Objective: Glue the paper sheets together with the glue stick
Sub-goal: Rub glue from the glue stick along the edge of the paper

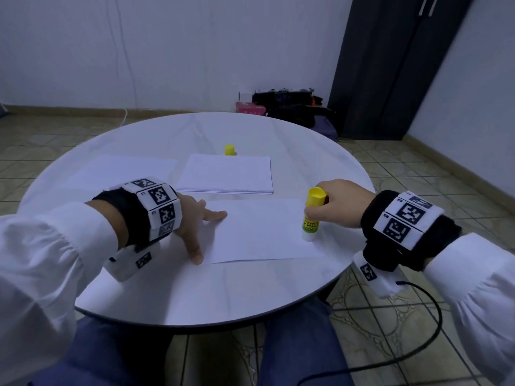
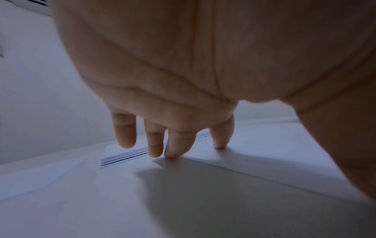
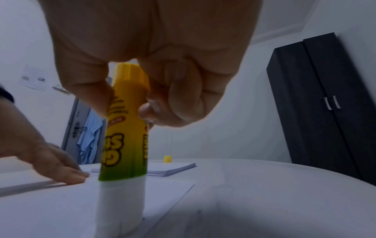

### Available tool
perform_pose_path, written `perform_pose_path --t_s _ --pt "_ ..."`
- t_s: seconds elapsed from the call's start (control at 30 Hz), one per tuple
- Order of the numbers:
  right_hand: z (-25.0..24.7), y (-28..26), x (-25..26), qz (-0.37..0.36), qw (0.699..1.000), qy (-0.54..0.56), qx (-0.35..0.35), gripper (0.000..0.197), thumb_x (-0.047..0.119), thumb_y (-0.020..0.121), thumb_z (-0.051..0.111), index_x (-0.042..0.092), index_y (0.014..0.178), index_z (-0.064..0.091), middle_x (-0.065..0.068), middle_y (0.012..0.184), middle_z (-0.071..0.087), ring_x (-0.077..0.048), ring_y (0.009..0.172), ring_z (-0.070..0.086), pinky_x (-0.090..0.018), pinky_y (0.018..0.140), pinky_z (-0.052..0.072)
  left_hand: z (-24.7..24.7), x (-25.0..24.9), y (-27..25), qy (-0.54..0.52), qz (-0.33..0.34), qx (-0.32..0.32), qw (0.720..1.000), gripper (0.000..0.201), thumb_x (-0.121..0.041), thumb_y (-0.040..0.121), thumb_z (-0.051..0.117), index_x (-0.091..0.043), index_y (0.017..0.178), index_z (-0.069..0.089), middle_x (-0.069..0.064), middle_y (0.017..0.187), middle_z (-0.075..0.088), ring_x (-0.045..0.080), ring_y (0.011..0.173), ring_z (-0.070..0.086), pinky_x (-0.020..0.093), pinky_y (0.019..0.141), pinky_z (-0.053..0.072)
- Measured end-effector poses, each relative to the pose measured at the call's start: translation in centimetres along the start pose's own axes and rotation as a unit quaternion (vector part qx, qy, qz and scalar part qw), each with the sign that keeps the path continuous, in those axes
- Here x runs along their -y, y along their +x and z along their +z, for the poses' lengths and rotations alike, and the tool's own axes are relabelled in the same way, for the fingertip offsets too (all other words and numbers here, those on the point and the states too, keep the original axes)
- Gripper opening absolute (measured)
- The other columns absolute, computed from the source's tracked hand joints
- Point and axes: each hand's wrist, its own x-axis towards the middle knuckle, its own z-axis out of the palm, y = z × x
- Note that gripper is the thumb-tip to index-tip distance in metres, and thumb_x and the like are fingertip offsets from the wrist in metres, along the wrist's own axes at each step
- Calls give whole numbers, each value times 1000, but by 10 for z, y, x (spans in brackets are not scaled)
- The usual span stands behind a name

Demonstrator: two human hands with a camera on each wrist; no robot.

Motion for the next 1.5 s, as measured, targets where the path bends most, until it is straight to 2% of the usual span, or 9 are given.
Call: perform_pose_path --t_s 0.23,0.37,0.6,0.77,0.93,1.17,1.27,1.4,1.5 --pt "-2 -24 -3 -6 999 18 27 19 29 79 66 11 78 59 -2 78 59 -13 68 51 -25 59 39 4 3 3 -11 -2 1 1000 117 -62 67 74 -49 146 -10 2 161 -5 20 148 9 43 114 19" --pt "-12 -22 -15 6 968 247 -35 18 17 73 73 7 87 68 -6 75 68 -13 62 61 -23 48 39 4 3 3 11 0 -10 1000 116 -63 67 73 -47 147 -9 1 161 2 20 148 4 44 115 16" --pt "0 32 -29 88 909 407 -25 32 -12 80 60 18 88 53 -9 87 56 -32 97 59 -33 66 46 9 30 -3 20 -8 10 1000 114 -57 71 74 -46 148 -10 -5 161 2 15 148 4 38 116 21" --pt "7 75 -29 136 941 300 -70 28 0 74 72 20 80 55 -5 85 59 -34 96 61 -49 91 50 21 59 4 -7 -3 26 1000 120 -55 67 78 -46 147 -11 -10 160 -9 13 148 -3 43 118 17" --pt "6 90 -22 202 956 213 -25 23 0 63 77 13 76 63 -14 86 68 -31 81 65 -38 78 54 28 71 14 -8 11 26 1000 122 -57 65 77 -47 147 -13 -10 160 -11 14 148 -3 48 117 18" --pt "5 83 -13 251 962 107 7 39 15 62 83 10 96 65 -11 91 69 -29 88 66 -38 90 51 36 85 25 -94 32 15 995 126 -56 64 80 -42 148 -14 -8 160 -7 14 148 3 43 118 16" --pt "-3 64 3 274 960 5 60 29 27 73 77 9 90 63 -6 82 63 -22 76 60 -27 73 46 39 93 25 -158 42 -2 987 129 -60 62 81 -37 150 -11 -6 160 8 12 145 17 34 118 17" --pt "-7 38 48 210 964 -67 150 28 32 86 65 9 75 53 -1 60 50 -13 46 43 -21 44 33 36 120 13 -265 42 -18 963 151 -87 23 67 -40 150 1 -14 150 29 10 141 28 29 115 21" --pt "0 37 101 89 973 -109 185 34 39 86 63 12 71 51 -2 69 54 -13 52 44 -21 49 34 40 152 19 -326 -18 -44 944 101 -54 73 73 -28 152 15 -7 152 35 13 136 38 27 113 25"
